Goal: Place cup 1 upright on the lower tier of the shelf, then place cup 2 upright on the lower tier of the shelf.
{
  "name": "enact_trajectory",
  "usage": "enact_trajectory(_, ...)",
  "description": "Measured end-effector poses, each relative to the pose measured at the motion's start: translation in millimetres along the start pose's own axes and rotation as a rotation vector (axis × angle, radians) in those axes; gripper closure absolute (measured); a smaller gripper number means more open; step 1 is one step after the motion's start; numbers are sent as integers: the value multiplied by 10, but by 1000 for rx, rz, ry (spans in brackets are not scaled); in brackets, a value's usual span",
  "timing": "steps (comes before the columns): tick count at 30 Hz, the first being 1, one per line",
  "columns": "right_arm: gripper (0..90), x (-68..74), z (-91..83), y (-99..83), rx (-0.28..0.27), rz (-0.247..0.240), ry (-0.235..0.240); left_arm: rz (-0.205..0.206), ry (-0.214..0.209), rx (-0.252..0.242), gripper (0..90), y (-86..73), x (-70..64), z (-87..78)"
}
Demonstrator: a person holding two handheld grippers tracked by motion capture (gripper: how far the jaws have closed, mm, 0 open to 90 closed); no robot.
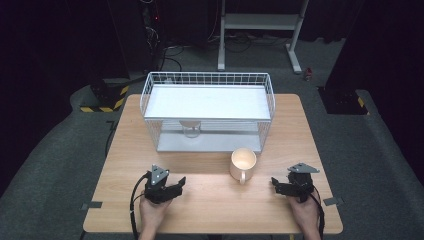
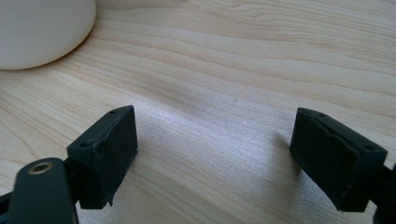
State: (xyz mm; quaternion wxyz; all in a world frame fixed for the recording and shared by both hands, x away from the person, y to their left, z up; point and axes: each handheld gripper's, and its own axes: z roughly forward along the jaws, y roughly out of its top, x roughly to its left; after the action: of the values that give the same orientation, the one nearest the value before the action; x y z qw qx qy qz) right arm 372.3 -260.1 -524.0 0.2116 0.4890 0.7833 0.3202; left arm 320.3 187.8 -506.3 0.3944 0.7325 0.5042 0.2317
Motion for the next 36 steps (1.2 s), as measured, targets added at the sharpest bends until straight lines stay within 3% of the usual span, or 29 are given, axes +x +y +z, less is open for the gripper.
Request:
enact_trajectory(7, 150, 0, 0, 0, 0, 0, 0, 11, 31, 24, 305, -120, -22, 105)
enact_trajectory(8, 150, 0, 0, 0, 0, 1, 0, 23, 58, 26, 308, -142, -18, 127)
enact_trajectory(10, 150, -1, 0, 0, 1, -1, 0, 14, 72, 40, 311, -141, -22, 153)
enact_trajectory(13, 150, -1, 0, 0, 1, -1, 0, 42, 93, 39, 310, -126, -19, 168)
enact_trajectory(17, 150, -1, 0, 0, 1, -1, 0, 62, 126, 87, 298, -110, -46, 214)
enact_trajectory(22, 151, -3, 2, 1, 0, -3, 1, 9, 97, 100, 277, -95, -41, 241)
enact_trajectory(36, 145, 18, -13, -13, 3, 2, 5, 6, 97, 101, 260, -98, -52, 242)
